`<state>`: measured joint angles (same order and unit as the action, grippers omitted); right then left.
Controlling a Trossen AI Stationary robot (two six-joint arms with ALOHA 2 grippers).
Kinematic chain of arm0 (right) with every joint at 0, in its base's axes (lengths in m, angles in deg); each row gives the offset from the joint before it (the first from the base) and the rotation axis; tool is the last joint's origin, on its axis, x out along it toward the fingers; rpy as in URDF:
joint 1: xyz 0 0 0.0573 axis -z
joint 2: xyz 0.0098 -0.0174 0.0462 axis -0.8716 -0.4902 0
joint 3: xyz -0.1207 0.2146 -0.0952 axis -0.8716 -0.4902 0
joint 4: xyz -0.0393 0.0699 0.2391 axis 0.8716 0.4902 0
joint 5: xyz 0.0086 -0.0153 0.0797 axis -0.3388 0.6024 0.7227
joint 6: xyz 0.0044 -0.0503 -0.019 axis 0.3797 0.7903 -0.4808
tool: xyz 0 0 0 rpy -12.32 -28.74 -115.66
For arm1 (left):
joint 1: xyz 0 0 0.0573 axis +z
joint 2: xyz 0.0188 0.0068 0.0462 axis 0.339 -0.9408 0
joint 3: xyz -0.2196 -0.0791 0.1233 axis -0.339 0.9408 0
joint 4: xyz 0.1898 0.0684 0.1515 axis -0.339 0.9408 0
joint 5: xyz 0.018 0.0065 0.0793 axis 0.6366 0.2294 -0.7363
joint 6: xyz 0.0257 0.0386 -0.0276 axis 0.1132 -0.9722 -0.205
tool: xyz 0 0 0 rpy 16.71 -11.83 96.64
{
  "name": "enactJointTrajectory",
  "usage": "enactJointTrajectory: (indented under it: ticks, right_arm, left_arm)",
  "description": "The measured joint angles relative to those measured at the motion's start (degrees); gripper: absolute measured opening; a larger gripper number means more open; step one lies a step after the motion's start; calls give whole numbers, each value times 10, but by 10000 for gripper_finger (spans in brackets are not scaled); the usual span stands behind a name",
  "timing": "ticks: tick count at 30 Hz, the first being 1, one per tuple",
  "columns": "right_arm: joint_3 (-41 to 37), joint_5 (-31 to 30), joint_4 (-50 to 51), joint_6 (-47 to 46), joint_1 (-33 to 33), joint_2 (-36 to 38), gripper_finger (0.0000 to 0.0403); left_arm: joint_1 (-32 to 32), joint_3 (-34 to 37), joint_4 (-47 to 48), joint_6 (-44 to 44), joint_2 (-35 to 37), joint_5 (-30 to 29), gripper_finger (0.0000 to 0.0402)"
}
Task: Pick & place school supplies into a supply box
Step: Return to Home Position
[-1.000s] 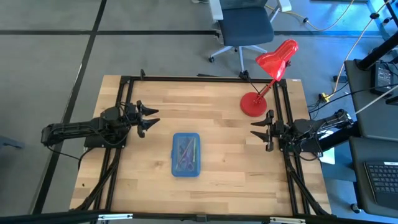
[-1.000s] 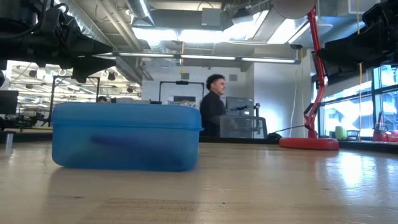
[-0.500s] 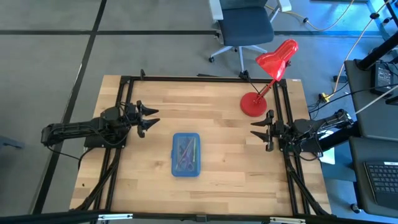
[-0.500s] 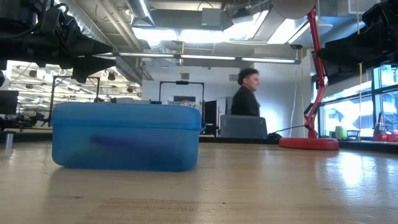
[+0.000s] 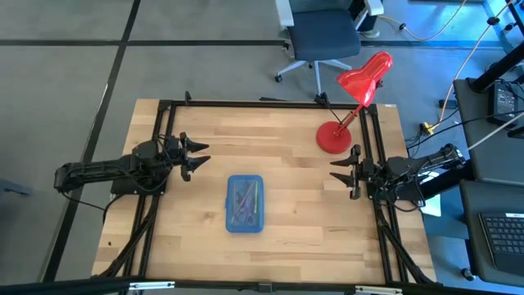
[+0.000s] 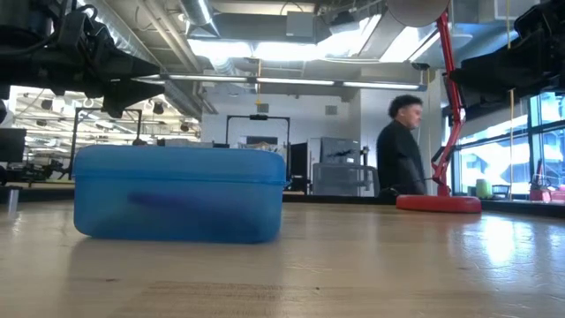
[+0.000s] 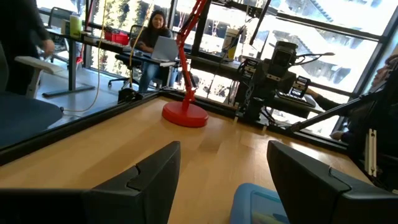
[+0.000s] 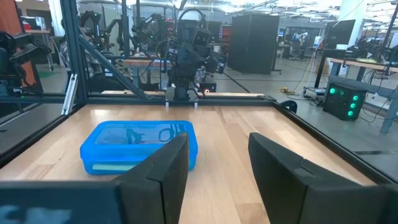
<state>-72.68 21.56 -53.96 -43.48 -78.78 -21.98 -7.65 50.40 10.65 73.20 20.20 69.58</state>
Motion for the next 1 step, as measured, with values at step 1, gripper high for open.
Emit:
enactJointTrajectory:
  ticks: [1]
  right_arm:
    - [0,0,0,0,0,0,172]
  left_arm:
    - [0,0,0,0,0,0,233]
